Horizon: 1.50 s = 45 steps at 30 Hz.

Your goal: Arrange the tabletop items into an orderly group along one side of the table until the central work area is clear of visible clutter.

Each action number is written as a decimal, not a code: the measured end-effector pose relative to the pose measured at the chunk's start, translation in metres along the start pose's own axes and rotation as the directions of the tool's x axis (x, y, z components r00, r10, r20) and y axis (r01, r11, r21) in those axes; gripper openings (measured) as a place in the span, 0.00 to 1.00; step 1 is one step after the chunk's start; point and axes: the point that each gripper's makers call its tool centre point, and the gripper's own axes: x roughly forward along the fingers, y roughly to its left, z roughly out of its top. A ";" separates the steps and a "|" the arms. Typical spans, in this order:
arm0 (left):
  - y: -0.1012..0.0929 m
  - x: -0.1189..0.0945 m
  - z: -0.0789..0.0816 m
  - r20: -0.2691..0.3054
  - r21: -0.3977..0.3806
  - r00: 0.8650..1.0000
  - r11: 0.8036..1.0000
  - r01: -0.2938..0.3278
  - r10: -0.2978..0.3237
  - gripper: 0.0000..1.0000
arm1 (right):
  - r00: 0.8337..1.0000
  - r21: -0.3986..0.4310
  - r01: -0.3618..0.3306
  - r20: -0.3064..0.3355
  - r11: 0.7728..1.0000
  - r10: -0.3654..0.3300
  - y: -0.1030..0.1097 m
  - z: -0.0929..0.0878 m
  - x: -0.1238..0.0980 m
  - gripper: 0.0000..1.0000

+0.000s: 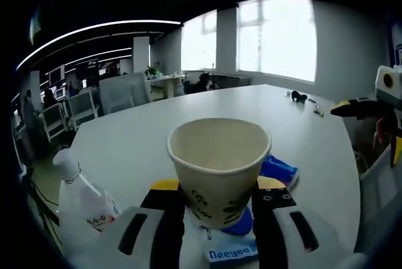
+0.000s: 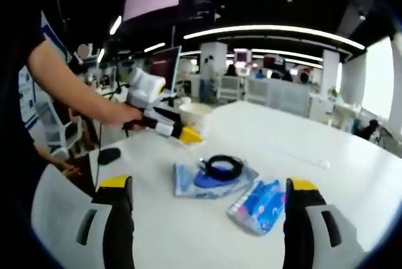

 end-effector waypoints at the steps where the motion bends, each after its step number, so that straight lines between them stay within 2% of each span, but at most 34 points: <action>1: 0.001 -0.001 -0.001 0.002 -0.003 1.000 1.000 -0.003 0.003 0.41 | 1.000 0.000 0.000 -0.001 1.000 0.000 0.000 0.000 0.000 0.99; 11: 0.017 -0.002 -0.011 -0.008 -0.017 0.999 0.999 -0.043 0.043 0.41 | 1.000 -0.003 -0.005 -0.023 1.000 0.005 0.004 -0.004 0.004 1.00; 19: 0.027 -0.007 -0.006 0.009 -0.039 0.996 0.995 -0.093 0.093 0.41 | 1.000 0.004 -0.014 -0.018 1.000 0.014 0.000 -0.004 0.005 1.00; 24: 0.038 -0.007 -0.007 0.002 -0.039 0.991 0.990 -0.137 0.137 0.41 | 1.000 0.004 -0.001 -0.007 1.000 0.001 -0.006 -0.004 -0.004 1.00; 28: 0.044 -0.004 -0.006 0.005 -0.062 0.985 0.983 -0.171 0.172 0.41 | 1.000 0.008 -0.001 -0.019 1.000 0.001 -0.009 -0.013 -0.013 1.00; 38: 0.052 0.010 -0.013 -0.017 -0.035 0.977 0.977 -0.213 0.212 0.41 | 0.999 0.006 0.008 -0.051 1.000 -0.007 -0.015 -0.024 -0.025 1.00; 45: 0.063 0.018 -0.019 -0.022 -0.070 0.968 0.965 -0.253 0.252 0.41 | 0.997 0.022 0.017 -0.077 1.000 -0.015 -0.026 -0.040 -0.032 1.00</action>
